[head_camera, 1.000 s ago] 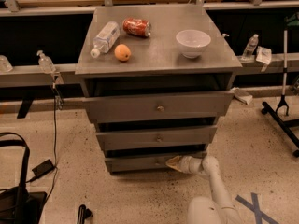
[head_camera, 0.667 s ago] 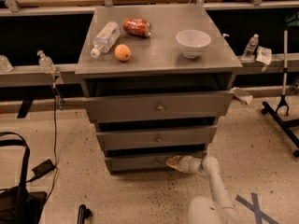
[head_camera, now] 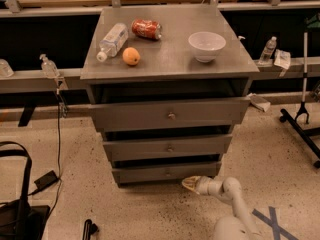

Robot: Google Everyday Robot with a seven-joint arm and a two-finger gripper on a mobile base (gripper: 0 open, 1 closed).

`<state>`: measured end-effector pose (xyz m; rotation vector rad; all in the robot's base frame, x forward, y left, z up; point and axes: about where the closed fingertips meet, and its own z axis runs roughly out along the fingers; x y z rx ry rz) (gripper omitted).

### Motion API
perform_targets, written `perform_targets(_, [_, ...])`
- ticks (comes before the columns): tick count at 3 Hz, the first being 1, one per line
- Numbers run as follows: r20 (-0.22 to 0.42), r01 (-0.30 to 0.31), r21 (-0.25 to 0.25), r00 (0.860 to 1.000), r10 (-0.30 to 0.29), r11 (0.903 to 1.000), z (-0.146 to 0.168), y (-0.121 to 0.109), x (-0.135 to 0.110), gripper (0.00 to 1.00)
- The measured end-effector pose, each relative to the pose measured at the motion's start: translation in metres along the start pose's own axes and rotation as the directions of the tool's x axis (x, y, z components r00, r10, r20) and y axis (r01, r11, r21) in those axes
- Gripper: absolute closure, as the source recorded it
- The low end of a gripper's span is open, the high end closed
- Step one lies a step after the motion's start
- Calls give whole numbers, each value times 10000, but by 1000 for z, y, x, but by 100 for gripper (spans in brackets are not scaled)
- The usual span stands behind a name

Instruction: Close bottom drawer

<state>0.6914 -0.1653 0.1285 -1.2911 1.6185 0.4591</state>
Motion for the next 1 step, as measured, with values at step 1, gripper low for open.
perform_targets(1, [54, -97, -145, 9999, 98, 9998, 4, 9, 0, 82])
